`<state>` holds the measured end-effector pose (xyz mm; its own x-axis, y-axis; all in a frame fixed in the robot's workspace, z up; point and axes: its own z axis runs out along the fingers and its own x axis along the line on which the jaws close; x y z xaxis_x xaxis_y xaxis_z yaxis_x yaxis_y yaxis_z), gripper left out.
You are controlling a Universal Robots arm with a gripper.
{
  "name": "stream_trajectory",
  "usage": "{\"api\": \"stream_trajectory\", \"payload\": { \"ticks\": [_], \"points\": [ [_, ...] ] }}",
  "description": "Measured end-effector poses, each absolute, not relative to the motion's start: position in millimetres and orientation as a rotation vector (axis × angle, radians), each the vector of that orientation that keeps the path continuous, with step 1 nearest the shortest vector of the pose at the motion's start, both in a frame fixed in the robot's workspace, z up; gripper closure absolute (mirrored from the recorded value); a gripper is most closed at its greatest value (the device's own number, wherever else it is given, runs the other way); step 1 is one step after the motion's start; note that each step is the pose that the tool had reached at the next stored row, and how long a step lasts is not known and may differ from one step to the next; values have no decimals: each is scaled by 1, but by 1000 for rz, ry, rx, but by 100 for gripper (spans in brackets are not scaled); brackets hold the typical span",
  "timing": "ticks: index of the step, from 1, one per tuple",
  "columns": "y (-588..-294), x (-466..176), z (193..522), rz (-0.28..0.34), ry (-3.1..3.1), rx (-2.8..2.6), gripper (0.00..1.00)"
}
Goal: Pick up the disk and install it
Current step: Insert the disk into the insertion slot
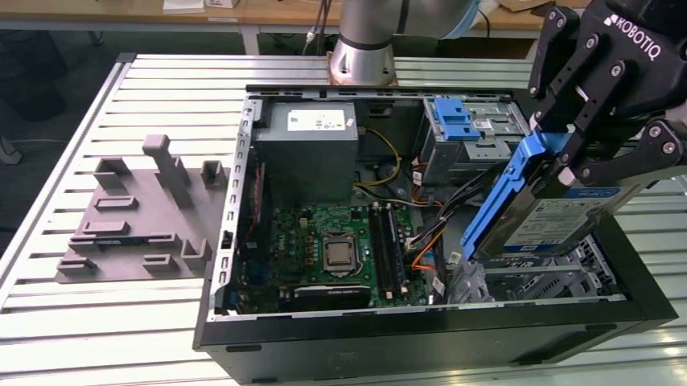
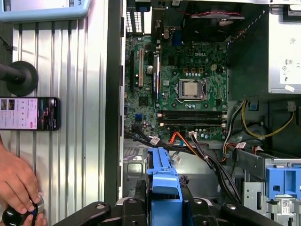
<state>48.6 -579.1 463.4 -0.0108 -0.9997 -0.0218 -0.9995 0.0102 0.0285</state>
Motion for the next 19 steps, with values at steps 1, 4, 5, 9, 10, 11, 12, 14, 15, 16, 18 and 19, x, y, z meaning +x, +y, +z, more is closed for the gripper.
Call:
{"api": "stream_trajectory", "payload": {
  "ticks": [1,4,5,9,10,11,12,14,15,16,18,19],
  "points": [
    [-579,50,463,-56,-2230,2206,64],
    [-579,56,463,-56,-2229,2206,64],
    [-579,57,462,-56,-2230,2206,64],
    [-579,63,459,-56,-2229,2206,64],
    [-579,64,457,-56,-2230,2206,64],
    [-579,65,456,-56,-2230,2206,64],
    [-579,66,454,-56,-2230,2206,64],
    [-579,68,452,-56,-2230,2206,64],
    [-579,69,450,-56,-2230,2206,64],
    [-579,69,449,-56,-2230,2206,64],
    [-579,70,449,-56,-2230,2206,64],
    [-579,70,449,-56,-2230,2206,64]
  ]
}}
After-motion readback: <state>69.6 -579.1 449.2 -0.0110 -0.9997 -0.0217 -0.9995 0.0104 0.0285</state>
